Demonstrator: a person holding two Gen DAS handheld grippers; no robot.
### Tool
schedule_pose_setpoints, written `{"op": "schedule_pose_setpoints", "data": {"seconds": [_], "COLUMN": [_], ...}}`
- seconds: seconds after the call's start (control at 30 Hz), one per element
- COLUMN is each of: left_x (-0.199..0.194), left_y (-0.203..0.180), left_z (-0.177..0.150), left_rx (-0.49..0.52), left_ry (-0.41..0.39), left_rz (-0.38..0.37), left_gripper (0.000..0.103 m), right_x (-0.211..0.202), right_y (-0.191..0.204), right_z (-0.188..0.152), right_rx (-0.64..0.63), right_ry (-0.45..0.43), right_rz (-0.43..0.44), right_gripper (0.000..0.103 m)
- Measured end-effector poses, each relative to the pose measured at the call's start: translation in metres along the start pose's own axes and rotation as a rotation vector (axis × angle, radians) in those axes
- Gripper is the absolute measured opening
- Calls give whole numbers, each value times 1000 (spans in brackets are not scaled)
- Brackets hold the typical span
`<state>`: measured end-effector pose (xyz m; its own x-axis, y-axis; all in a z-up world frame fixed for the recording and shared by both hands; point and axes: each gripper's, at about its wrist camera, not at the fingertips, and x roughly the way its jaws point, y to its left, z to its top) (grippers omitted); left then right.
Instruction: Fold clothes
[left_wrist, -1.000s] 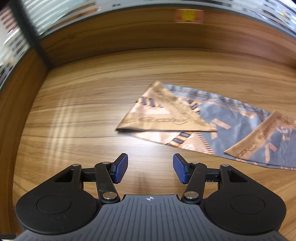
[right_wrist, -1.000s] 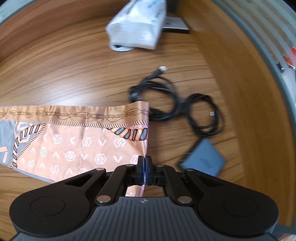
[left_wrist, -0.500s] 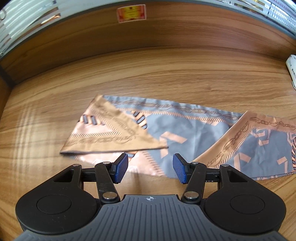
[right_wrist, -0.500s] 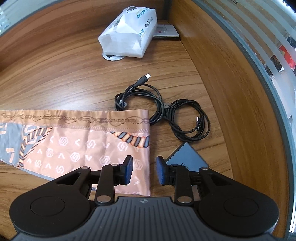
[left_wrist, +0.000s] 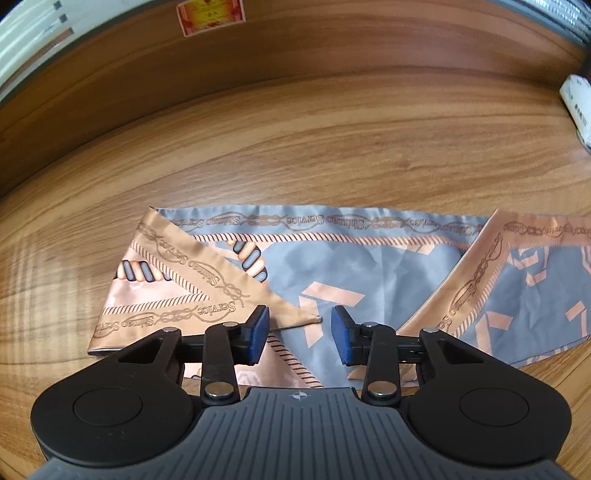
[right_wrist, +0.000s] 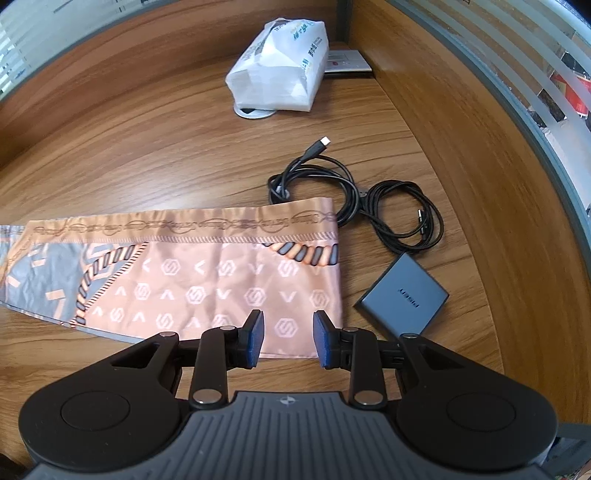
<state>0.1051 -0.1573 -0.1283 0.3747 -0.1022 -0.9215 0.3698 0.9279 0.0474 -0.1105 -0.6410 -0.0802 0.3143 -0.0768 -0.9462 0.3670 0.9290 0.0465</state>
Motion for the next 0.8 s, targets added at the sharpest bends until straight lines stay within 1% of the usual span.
{"op": "schedule_pose_setpoints", "data": {"seconds": [0.07,0.1,0.13,0.17,0.2,0.27,0.3,0.47,0.57,0.67,0.8], "left_x": [1,1,1,1,1,1,1,-8,-22,-40,-61], "left_y": [2,3,4,5,6,9,10,13,10,5,-7], "left_z": [-1,-1,-1,-1,-1,-1,-1,-3,-2,-1,1], "left_rx": [-7,-11,-15,-19,-24,-33,-38,-58,-72,-98,-99], "left_ry": [-6,-9,-11,-14,-16,-20,-21,-43,-69,-92,-117], "left_rz": [-12,-19,-25,-24,-24,-25,-26,-33,-62,-107,-143], "left_gripper": [40,36,32,21,13,8,7,7,7,6,6], "right_x": [-1,-2,-2,-3,-3,-3,-2,-2,-5,-8,-6], "right_y": [1,2,2,3,4,7,8,23,36,57,88], "right_z": [-1,-1,-1,-1,-2,-2,-1,1,3,7,10], "right_rx": [4,7,11,13,13,16,17,6,-2,-24,-71], "right_ry": [-1,-3,-4,-5,-6,-5,-5,-11,-24,-41,-48], "right_rz": [2,3,5,6,6,9,13,38,73,137,215], "right_gripper": [34,34,35,36,37,37,37,37,37,37,38]}}
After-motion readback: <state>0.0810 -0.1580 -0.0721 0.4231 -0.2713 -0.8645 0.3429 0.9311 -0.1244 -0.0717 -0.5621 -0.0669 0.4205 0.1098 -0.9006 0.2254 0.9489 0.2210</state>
